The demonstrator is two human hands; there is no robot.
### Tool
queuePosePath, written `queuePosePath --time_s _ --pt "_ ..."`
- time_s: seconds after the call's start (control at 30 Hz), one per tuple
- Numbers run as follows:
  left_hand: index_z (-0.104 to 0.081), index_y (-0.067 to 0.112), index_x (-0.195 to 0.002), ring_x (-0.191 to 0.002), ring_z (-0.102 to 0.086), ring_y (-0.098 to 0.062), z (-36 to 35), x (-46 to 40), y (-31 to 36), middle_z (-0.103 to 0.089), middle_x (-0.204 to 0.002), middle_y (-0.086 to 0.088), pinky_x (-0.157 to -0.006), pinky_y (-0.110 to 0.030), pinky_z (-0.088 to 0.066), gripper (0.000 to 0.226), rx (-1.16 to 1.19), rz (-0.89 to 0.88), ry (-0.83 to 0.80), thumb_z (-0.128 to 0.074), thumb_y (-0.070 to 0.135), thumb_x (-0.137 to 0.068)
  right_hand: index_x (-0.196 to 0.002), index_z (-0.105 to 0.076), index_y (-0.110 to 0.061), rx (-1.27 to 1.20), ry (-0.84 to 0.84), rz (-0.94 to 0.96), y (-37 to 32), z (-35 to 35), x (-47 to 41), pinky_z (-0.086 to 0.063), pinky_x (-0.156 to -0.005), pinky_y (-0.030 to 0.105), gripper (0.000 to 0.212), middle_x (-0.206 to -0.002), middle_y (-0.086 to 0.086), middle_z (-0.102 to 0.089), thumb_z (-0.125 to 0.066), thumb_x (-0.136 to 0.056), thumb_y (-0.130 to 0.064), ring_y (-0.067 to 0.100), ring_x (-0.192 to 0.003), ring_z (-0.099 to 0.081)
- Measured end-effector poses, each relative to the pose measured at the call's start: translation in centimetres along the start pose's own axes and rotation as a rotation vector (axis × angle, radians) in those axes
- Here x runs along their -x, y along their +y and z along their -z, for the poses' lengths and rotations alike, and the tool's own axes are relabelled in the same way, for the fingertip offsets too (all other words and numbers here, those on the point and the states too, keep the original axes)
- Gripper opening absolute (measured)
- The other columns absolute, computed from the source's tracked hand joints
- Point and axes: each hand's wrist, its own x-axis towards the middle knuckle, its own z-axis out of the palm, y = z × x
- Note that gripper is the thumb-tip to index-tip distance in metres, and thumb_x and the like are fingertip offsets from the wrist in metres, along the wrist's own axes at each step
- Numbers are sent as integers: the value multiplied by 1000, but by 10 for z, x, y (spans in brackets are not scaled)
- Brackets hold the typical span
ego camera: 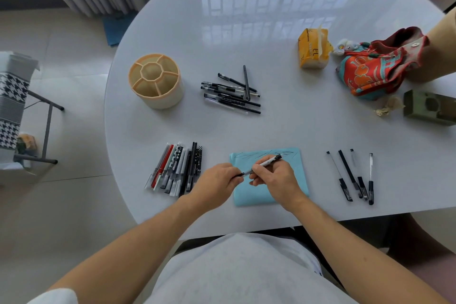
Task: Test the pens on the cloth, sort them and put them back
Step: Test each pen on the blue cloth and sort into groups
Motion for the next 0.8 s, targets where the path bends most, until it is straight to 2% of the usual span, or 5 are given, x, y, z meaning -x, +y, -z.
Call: queuePosePath --time_s 0.17,0.33,0.5,0.67,0.8 --pt "-68 13 -91 -78 -51 -14 5 1 -5 -58 -86 3 -69 -40 -49 26 6 52 40 -52 31 -101 -87 -71 -11 10 -31 11 -2 -10 -8 -62 -68 34 9 -76 13 -75 -68 -96 -12 24 -67 -73" --pt "-71 18 -88 -83 -50 -12 12 11 -17 -52 -86 5 -71 -32 -44 28 67 147 124 -54 37 -100 -90 -68 -8 82 -128 -32 -15 -23 -37 -60 -67 33 14 -76 7 -76 -69 -98 -21 17 -61 -67" --pt "-57 23 -78 -71 -49 -10 23 22 -37 -51 -75 9 -61 -27 -33 24 92 371 269 -54 33 -100 -82 -67 -15 193 164 11 -51 -18 -107 -59 -68 41 20 -86 16 -75 -65 -98 -28 16 -54 -60" --pt "-68 20 -99 -75 -56 -12 19 48 -66 -60 -80 11 -67 -27 -41 11 98 573 355 -61 28 -97 -84 -69 -15 563 334 95 -86 -9 -185 -56 -79 37 15 -86 6 -71 -67 -88 -29 25 -84 -66" --pt "-65 19 -110 -74 -57 -14 13 64 -78 -58 -77 12 -69 -29 -49 17 96 633 368 -63 28 -96 -55 -50 -17 801 320 81 -103 -9 -223 -34 -55 33 42 -53 2 -46 -68 -86 -39 22 -53 -44"
